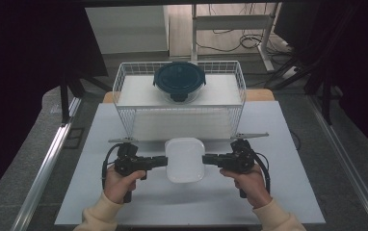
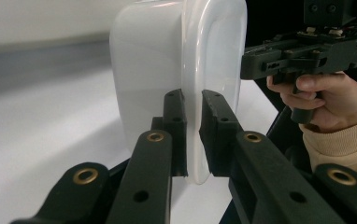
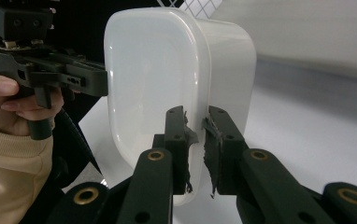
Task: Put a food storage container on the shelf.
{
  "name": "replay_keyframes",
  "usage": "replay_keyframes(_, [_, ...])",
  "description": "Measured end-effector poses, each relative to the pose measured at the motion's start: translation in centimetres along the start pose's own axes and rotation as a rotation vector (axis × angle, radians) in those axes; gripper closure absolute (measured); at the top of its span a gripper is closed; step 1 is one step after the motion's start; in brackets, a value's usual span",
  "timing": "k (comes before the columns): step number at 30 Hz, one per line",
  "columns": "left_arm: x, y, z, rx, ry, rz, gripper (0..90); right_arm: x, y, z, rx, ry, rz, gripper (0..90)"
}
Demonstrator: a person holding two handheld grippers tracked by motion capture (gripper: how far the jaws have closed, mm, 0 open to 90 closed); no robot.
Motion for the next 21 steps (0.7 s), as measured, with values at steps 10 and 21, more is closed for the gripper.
replay_keyframes(10, [-1.0,2.3,-2.3,0.050,0.025,0.004,81.0,-1.6,-0.6,-2.7,-0.042,0.043,0.024,78.8])
replay_keyframes(21, [-2.4,4.2,-4.5,0.091,0.049,-0.005,81.0,-2.5,-1.1,-5.3,-0.074,0.078,0.032,78.6])
Point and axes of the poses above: each handheld gripper's, and its own axes: x roughly forward along the jaws, z roughly out of its underside, y roughly to its right, the point moved 1 cm from there along x, roughly forward along the jaws, and after that the axes turned 14 degrees about -x, right-handed, at the moved point
